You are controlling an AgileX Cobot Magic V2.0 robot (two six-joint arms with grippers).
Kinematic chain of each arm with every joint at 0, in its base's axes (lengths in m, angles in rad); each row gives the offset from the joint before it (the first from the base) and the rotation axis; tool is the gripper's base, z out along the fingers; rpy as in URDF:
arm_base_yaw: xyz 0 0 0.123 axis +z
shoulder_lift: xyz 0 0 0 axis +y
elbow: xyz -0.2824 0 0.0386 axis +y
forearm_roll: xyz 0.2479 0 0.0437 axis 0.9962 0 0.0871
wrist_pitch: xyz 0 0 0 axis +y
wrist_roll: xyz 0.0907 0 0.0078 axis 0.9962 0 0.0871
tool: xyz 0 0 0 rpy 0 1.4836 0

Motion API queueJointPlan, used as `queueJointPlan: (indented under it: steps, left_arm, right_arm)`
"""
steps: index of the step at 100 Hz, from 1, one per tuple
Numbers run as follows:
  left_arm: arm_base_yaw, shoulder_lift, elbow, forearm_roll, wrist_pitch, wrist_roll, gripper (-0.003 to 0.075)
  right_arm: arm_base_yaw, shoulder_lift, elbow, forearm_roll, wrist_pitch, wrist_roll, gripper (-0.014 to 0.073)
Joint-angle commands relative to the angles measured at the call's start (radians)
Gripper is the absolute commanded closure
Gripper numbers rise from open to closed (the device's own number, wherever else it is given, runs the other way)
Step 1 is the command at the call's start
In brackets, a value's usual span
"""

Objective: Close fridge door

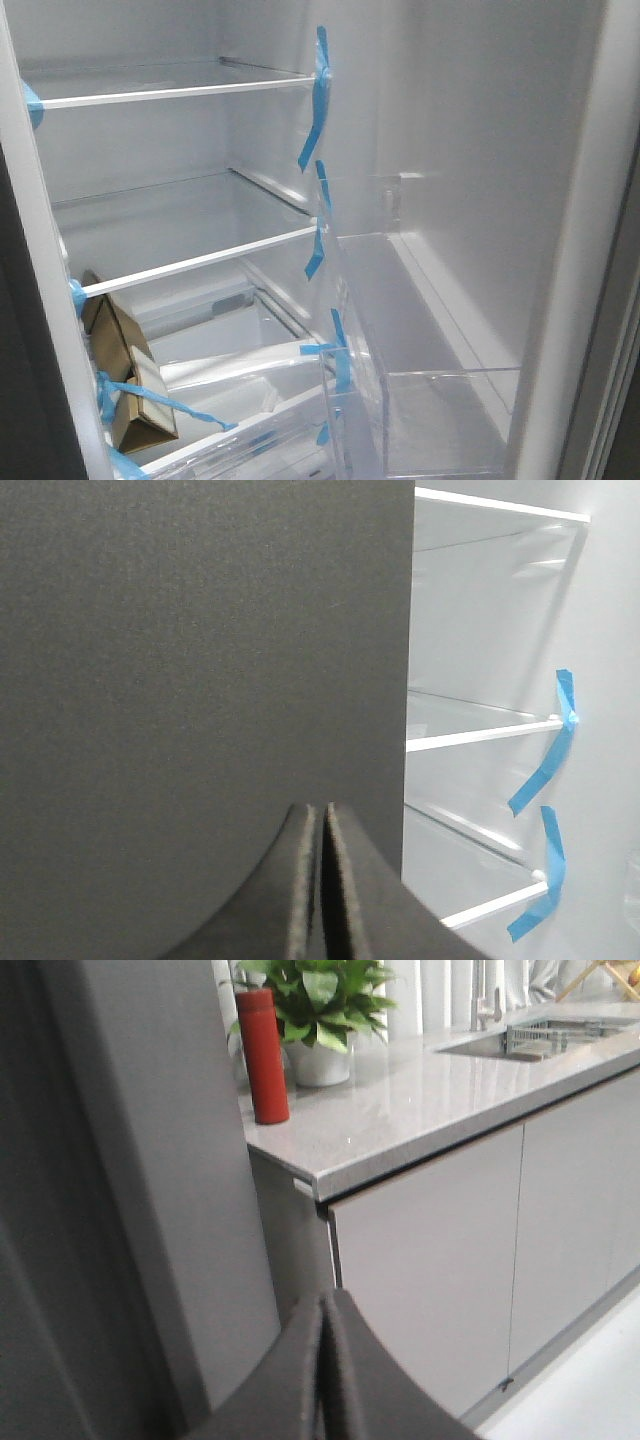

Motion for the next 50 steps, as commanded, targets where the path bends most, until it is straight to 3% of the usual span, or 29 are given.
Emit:
queueJointPlan:
  steps: [1,25,50]
  left_arm:
    - [-0.006,-0.018,0.035,-0.004,-0.073,-0.004,0.0740]
    - [-0.006,-0.018,0.035,-0.004,-0.073,-0.004,0.0740]
    - [-0.006,-0.018,0.035,-0.004,-0.073,-0.004,0.0740]
  right_arm:
    - [-0.019,0.026,-0.035,0.110,-0.138,-0.026,0.0639]
    - [-0.041,0.132,-0.035,0.417,-0.157,-0.031,0.0639]
    - [-0.041,0.227,-0.035,0.601,-0.073,-0.033,0.0639]
